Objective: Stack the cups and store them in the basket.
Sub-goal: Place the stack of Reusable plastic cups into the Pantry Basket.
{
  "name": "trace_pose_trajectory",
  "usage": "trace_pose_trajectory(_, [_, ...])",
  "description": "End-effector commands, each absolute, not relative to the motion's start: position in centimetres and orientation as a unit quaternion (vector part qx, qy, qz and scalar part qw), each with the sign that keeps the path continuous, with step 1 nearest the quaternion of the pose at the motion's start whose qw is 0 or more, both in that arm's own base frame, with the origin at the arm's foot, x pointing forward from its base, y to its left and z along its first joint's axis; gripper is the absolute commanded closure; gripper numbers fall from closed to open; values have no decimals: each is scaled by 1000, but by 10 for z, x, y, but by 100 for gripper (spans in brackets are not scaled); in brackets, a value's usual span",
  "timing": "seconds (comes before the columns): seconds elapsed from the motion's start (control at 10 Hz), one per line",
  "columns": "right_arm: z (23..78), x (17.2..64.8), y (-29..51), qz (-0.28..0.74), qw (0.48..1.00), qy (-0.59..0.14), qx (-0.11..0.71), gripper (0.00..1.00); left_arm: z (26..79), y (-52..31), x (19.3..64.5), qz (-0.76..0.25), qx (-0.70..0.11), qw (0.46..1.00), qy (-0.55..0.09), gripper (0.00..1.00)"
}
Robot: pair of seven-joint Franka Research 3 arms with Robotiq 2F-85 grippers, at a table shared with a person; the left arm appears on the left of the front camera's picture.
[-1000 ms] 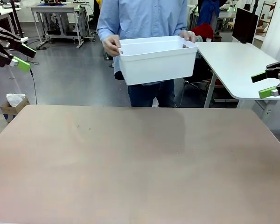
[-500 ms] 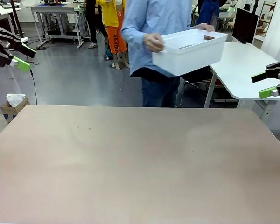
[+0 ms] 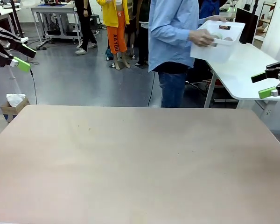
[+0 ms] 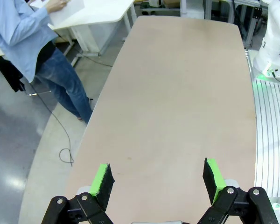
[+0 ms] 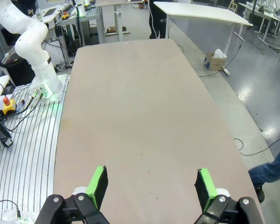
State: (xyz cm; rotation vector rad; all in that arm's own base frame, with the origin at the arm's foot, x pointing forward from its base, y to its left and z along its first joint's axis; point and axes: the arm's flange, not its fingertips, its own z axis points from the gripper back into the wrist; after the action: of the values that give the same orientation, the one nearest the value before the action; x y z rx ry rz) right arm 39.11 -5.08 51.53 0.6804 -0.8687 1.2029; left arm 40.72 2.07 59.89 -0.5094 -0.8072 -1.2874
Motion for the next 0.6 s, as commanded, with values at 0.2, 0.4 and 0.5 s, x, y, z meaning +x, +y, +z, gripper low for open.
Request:
trace_pose_trajectory(0.2, [518,392,-49,528,688,-394,304,0,603,20,408,-575,-227,698,-361,0])
trace_pose_trajectory(0.4, [518,392,-49,528,688,-394,304,0,603,20,408,-575,-227,698,-361,0])
trace_pose_trajectory(0.5, [518,392,-49,528,688,-394,304,0,603,20,408,-575,-227,698,-361,0])
